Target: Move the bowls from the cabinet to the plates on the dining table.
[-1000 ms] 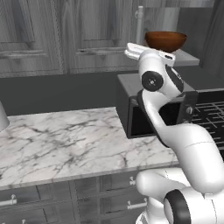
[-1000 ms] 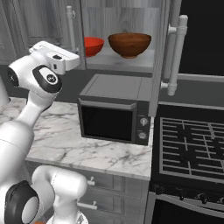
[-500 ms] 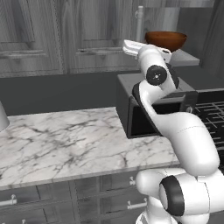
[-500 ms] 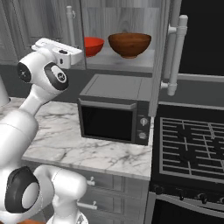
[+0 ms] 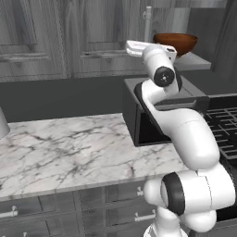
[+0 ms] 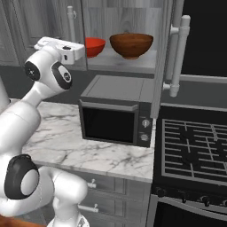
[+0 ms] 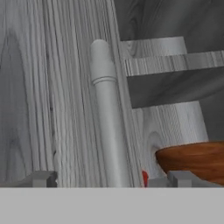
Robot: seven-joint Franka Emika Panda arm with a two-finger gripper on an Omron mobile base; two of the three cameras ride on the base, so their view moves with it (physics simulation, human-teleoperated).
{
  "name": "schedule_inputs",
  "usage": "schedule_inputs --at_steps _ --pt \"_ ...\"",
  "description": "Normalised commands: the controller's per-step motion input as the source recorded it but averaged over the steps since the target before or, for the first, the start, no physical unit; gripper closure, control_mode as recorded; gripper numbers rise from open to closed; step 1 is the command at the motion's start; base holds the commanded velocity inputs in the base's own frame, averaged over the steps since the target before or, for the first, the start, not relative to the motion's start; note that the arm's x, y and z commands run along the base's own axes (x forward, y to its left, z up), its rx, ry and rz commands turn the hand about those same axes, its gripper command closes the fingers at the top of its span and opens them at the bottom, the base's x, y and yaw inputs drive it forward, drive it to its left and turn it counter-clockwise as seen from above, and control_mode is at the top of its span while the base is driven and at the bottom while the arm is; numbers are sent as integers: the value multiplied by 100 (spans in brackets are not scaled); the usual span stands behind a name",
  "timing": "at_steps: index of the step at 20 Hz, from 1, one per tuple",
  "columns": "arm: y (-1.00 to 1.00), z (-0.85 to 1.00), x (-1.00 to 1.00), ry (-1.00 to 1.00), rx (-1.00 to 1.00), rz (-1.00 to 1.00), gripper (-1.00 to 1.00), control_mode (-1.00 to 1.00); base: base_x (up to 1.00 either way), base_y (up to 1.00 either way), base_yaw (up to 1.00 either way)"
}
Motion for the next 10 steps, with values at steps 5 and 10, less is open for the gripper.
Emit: schedule_inputs --at_steps 5,10 --pt "1 0 34 -6 -10 1 -100 -100 0 0 0" --pt "11 0 33 -5 -8 1 -100 -100 0 0 0"
